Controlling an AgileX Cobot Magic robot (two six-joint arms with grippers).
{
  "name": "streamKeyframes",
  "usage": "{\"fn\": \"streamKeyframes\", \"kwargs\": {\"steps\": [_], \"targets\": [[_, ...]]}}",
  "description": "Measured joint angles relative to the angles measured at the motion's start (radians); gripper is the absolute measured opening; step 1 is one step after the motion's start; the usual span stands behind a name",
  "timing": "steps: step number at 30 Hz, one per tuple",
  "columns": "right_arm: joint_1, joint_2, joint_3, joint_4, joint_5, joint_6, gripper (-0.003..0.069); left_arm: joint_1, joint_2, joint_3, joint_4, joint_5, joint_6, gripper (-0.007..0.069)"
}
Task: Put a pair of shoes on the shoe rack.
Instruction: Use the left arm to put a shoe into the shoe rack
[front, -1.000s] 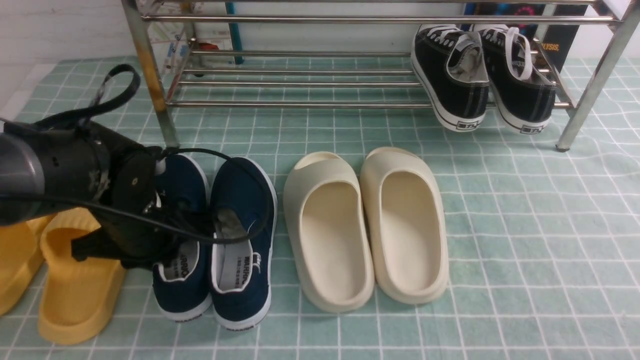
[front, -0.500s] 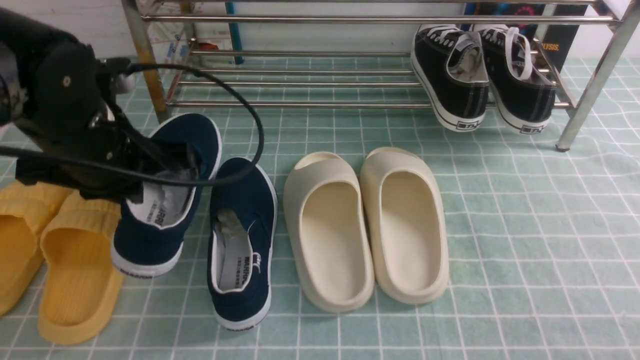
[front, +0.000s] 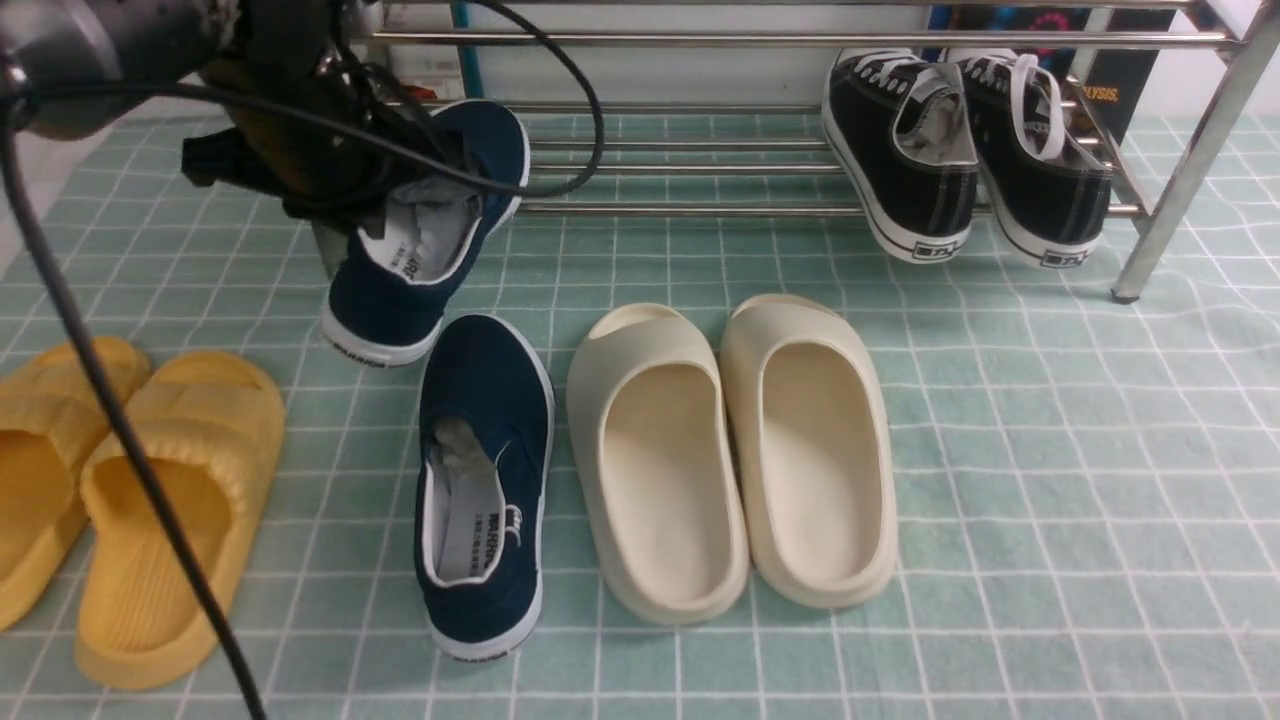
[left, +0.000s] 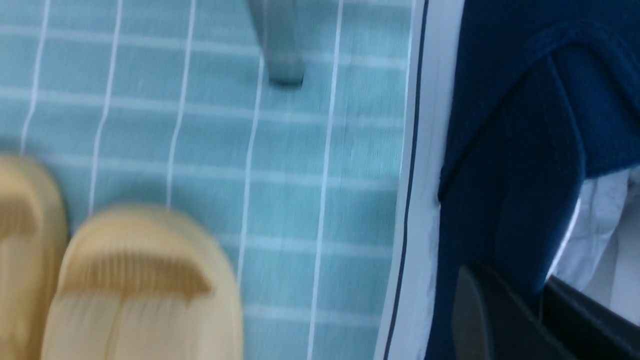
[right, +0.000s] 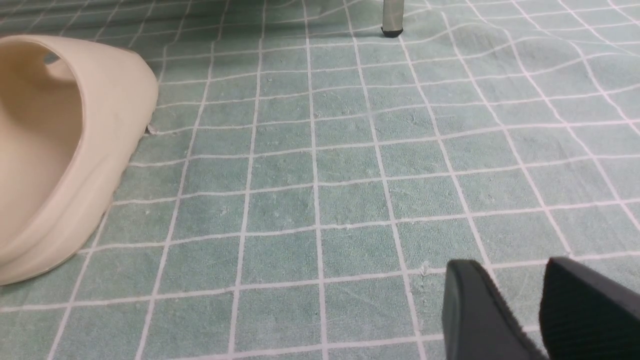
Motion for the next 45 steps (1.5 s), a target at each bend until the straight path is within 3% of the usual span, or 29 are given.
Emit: {"fn": "streamKeyframes", "kwargs": {"steps": [7, 15, 28, 45], "targets": [[0.000, 0.000, 0.000, 0.000, 0.000, 0.000, 0.0239, 0.000, 0.192, -0.249, 0.021, 0.000, -0.022, 0.0022], [0.000, 0.000, 0.000, 0.000, 0.000, 0.000, 0.0239, 0.000, 0.323, -0.392, 0.059, 0.000, -0.035, 0.0022], [0.000, 0.000, 0.000, 0.000, 0.000, 0.000, 0.0239, 0.001, 0.353, -0.413, 0.128, -0.036, -0.167, 0.0022], [0.000, 0.000, 0.000, 0.000, 0.000, 0.000, 0.0239, 0.001, 0.350, -0.431, 0.120, -0.053, -0.234, 0.0022]]}}
